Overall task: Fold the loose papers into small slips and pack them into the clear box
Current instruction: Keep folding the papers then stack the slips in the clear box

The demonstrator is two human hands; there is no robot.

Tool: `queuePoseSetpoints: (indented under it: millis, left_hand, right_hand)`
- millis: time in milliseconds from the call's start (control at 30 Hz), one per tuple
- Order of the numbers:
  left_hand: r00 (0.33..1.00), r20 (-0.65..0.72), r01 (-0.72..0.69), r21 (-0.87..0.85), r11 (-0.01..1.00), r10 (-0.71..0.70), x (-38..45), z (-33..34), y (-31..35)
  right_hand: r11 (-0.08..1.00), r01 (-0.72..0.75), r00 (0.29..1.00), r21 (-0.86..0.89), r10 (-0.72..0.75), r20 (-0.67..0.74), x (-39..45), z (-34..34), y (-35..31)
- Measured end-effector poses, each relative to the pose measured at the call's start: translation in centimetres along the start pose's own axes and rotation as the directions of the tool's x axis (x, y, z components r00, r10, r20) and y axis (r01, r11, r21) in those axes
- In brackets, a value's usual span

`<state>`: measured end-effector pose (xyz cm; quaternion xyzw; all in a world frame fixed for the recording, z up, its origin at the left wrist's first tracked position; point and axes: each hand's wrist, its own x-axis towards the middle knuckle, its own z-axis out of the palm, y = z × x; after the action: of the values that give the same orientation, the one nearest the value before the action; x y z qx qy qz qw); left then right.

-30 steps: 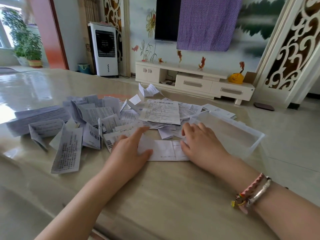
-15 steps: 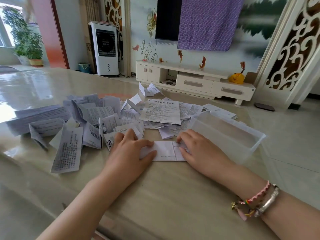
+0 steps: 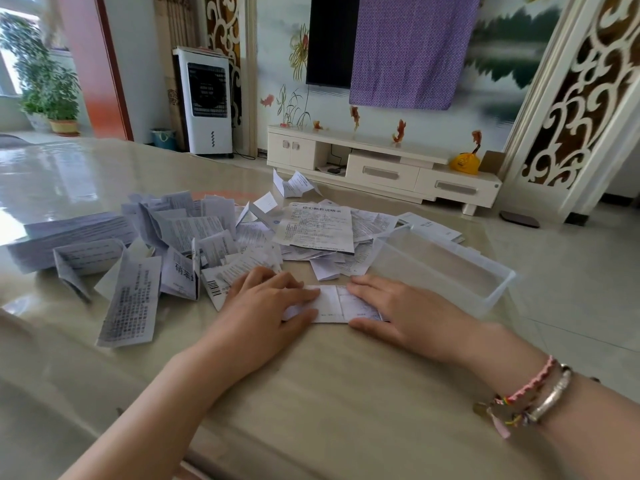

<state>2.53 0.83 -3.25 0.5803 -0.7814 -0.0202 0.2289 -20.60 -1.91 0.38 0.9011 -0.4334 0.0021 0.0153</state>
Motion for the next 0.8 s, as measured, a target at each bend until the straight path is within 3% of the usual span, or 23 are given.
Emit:
queuePoseSetpoints:
  millis: [233, 333, 433, 567, 800]
  left_hand:
    - [1.000, 0.001, 0.005, -0.008, 1.000, -0.005, 0.5, 0.5, -0.7]
    - [1.000, -0.006, -0.002, -0.045, 0.999, 0.001, 0.4, 0.5, -0.7]
    - [1.000, -0.010, -0.024, -0.090, 0.996, 0.023, 0.2, 0.5, -0.8]
    - [0.999, 0.013, -0.042, -0.100, 0.994, 0.043, -0.1, 0.3, -0.4]
    - [0.991, -0.008, -0.136, -0.175, 0.975, 0.137, -0.2, 0.1, -0.1]
  right_hand:
    - [0.956, 0.210, 0.938, -0.207, -0.257, -0.234, -0.8, -0.3, 0.9]
    - [0.940, 0.176, 0.918, -0.292, -0.264, -0.297, -0.7, 0.0, 1.0]
    - [0.954, 0.022, 0.893, -0.298, -0.153, -0.423, -0.7, 0.0, 1.3]
    - [0.983, -0.048, 0.870, -0.178, -0.046, -0.491, -1.0, -0.2, 1.4]
    - [0.970, 0.129, 0.781, 0.207, 0.030, -0.624, -1.1, -2.0, -1.7]
